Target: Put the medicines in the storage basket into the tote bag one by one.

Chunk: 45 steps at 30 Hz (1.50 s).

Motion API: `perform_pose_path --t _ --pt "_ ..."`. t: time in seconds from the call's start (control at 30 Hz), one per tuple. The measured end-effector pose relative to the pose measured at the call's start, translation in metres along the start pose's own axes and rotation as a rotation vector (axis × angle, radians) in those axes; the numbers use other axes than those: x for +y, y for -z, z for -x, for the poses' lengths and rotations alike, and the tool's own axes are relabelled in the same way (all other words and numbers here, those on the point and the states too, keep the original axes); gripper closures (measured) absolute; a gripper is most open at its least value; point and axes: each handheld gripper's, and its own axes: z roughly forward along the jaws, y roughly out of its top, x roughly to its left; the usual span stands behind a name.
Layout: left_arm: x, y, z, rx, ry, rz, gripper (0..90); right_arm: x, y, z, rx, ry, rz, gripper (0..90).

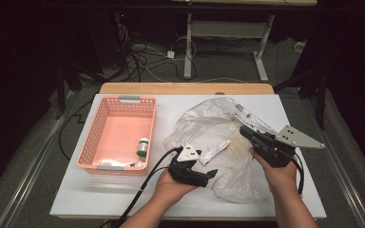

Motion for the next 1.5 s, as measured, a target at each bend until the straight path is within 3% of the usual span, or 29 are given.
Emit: perform_pose_path --t 0.27,0.5,0.8,0.9,1.13,1.37,1.5 --pt "-0.008 0.02 0.005 0.016 0.015 0.001 0.0 0.0 0.0 0.0 -0.001 0.008 -0.003 90.0" --pt "-0.011 0.041 0.007 0.048 -0.002 0.014 0.0 0.0 0.001 0.0 -0.003 0.009 -0.005 90.0" --pt "-0.018 0.073 0.002 0.082 0.005 0.024 0.0 -0.001 0.002 0.0 -0.007 0.001 -0.009 90.0" --pt "-0.022 0.088 -0.001 0.113 0.008 0.032 0.0 -0.001 0.001 0.001 -0.01 0.005 -0.008 90.0" --pt "-0.029 0.105 -0.01 0.136 0.042 0.059 0.0 -0.001 0.0 0.001 -0.009 0.009 -0.008 90.0" --pt "-0.034 0.128 -0.03 0.218 0.079 0.072 0.0 -0.001 0.003 0.002 -0.015 -0.003 -0.004 90.0" --pt "-0.038 0.138 -0.042 0.264 0.096 0.053 0.0 -0.001 0.003 0.002 -0.014 0.0 -0.005 90.0"
